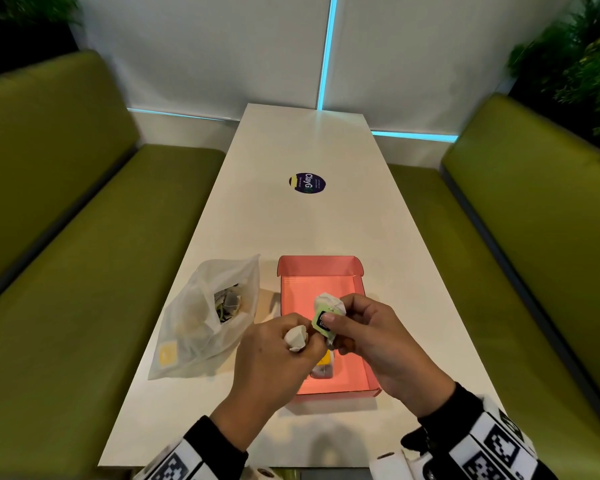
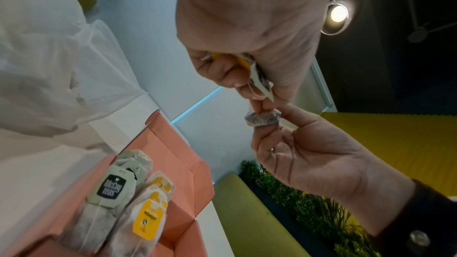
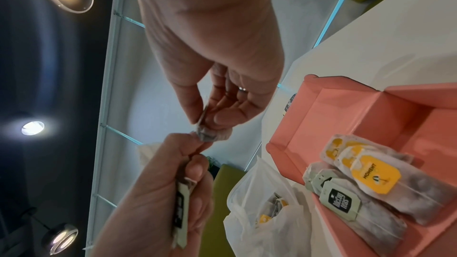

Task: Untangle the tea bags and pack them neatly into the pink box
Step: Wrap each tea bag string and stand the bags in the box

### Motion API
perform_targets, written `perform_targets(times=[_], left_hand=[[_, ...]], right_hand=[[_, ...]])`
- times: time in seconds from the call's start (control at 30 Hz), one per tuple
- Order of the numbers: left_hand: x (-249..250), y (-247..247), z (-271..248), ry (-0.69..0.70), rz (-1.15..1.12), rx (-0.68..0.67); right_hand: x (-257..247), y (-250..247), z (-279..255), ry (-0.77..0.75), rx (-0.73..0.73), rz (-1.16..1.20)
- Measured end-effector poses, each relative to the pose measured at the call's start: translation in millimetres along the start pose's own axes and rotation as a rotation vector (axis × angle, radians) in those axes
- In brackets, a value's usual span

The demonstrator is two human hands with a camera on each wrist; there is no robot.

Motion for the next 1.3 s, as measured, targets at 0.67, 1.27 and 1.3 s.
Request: perform_targets(times=[0.67, 1.27, 1.3], left_hand=[[5.9, -4.7, -1.3, 0.099, -0.022, 0.11], [-5.3, -9.7, 0.4, -0.115, -0.234, 0.1], [-6.8, -11.6, 2.4, -0.159, -0.277, 0.099]], right_hand=[[8.5, 2.9, -2.5, -0.146, 0.192, -0.09], [9.0, -1.6, -0.7, -0.228, 0.11, -0.195], [8.3, -1.9, -0.7, -0.216, 0.1, -0.175]])
Point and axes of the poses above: each hand's wrist, its own z-axis towards the middle knuckle, its own y-axis out of the palm, x = y × z, the point moved 2 cm from there along z, towards the middle knuckle, and after that the axes turned 4 degrees about z, right-handed, at the moved point
